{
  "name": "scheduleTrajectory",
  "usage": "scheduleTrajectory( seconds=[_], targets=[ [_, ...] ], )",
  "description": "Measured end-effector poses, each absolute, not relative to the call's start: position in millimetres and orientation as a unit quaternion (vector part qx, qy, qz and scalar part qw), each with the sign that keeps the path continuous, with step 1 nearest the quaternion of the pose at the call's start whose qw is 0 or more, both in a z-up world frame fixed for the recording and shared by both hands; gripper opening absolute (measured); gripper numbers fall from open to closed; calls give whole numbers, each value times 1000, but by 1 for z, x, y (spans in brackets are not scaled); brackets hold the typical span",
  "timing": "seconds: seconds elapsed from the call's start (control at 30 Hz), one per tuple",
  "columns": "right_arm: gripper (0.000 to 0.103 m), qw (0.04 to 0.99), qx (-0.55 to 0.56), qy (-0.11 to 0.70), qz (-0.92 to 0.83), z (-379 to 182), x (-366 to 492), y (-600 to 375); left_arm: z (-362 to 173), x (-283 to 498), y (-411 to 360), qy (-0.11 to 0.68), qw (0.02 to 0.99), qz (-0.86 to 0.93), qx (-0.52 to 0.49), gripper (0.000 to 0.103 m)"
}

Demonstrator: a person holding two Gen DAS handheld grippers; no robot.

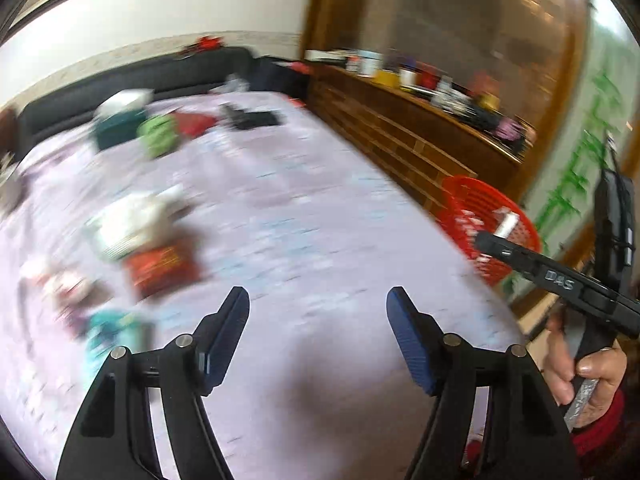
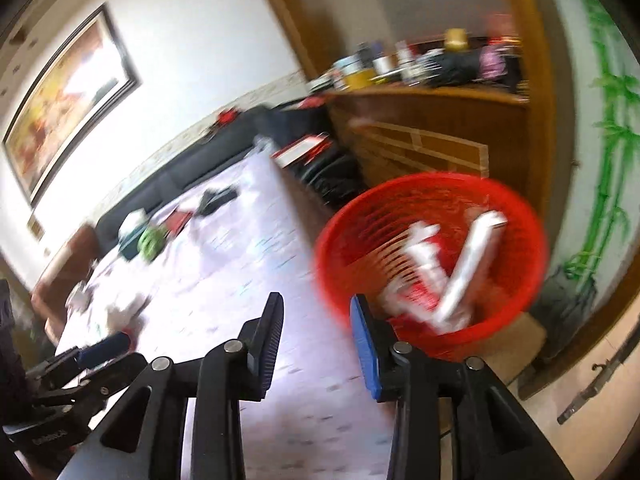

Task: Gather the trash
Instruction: 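Return both grippers to the table, then grasp the teal wet-wipe pack with the left gripper while the right grasps the red snack wrapper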

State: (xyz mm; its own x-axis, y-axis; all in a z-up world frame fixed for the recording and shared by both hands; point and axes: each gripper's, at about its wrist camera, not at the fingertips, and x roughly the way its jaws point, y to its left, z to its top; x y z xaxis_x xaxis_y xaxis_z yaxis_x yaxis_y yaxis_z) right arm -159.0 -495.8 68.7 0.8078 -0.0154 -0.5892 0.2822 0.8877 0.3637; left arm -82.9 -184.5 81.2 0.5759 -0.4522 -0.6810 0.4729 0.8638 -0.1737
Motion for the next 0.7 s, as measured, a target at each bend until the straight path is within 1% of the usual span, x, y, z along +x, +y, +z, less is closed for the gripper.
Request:
scheduleTrajectory(
  seconds=[0.17,0.3,0.33,0.4,0.6,0.63,0.67,0.7],
  targets=[
    [39,927,190,322,-36,65,-139,-447,66,-66,-106,405,902,-148,-23,70],
    [41,928,170,332,-15,63,-131,-420,47,-54,-75,430,895,-112,-35,70],
    [41,928,165,335,-9,62,-128,-413,40,-52,-72,438,891,-115,-38,70],
    [47,927,161,339,-1,62,-125,-404,29,-47,-71,448,885,-119,-38,70],
    [49,922,142,357,40,65,-110,-368,19,-31,-76,448,887,-112,-19,70],
    [49,920,143,362,51,65,-106,-361,19,-29,-78,446,888,-112,-18,66],
    [50,918,142,365,56,66,-103,-356,19,-28,-78,445,889,-111,-15,57],
    [51,918,140,367,59,66,-102,-352,18,-26,-78,443,890,-108,-11,53]
  ],
)
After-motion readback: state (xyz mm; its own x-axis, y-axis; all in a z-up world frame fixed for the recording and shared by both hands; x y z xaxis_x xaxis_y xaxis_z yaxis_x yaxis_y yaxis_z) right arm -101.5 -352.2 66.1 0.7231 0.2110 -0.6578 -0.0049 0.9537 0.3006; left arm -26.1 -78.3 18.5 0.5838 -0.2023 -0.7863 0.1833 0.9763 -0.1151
